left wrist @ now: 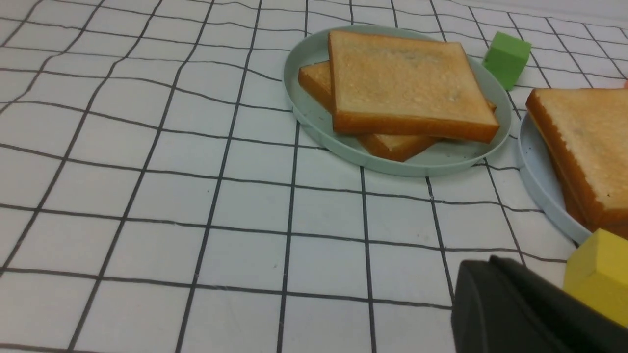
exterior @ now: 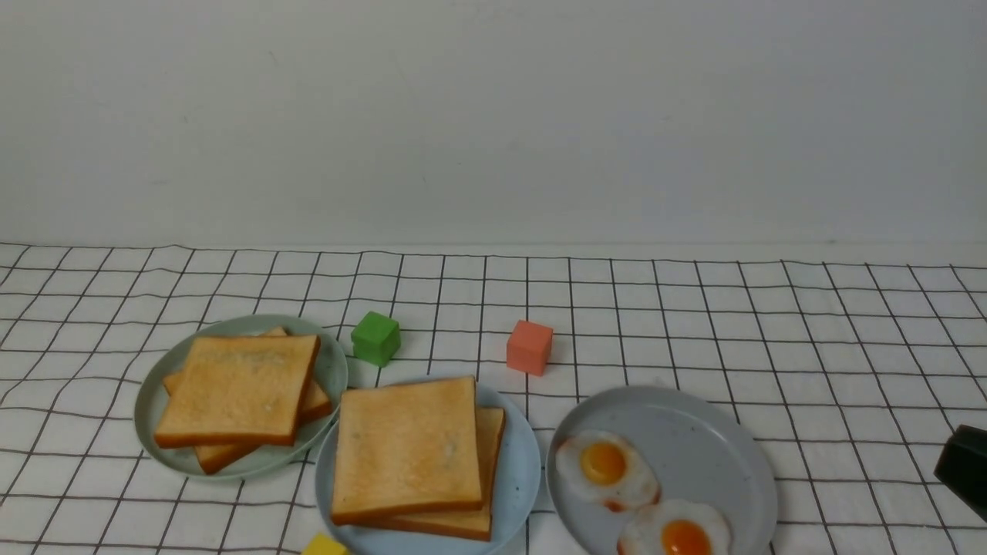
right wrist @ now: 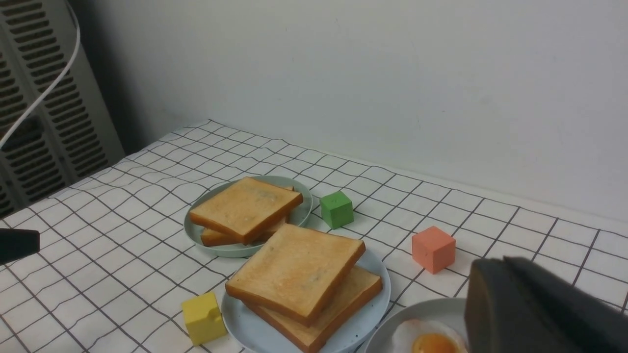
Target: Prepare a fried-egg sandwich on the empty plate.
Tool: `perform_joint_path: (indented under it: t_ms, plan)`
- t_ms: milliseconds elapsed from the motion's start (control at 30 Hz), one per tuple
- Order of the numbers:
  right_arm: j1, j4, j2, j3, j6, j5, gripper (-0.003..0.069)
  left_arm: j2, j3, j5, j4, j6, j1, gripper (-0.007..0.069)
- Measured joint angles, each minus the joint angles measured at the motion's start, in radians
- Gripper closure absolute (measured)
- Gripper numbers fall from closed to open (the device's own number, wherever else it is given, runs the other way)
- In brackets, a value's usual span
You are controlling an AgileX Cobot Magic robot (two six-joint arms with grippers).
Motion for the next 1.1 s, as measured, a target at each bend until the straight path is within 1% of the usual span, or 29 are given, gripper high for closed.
perform_joint_path:
  t_ms: [267,400,1033,1100]
  plan:
    - [0.0,0.0,0.0,0.0,0.0,0.003,0.0609,0.0,0.0,-0.002,-0.007,0.0,0.001,0.062]
    - [0.0,0.0,0.0,0.0,0.0,0.003,0.06,0.0,0.0,-0.003,-0.006,0.0,0.024,0.0619]
    - [0.0,0.0,-0.001,0.0,0.0,0.004,0.0577,0.0,0.0,-0.003,-0.006,0.002,0.024,0.0602]
    - [-0.008,-0.019,-0.026,0.0,-0.009,0.012,0.0574,0.0,0.0,-0.003,-0.006,0.002,0.024,0.0598]
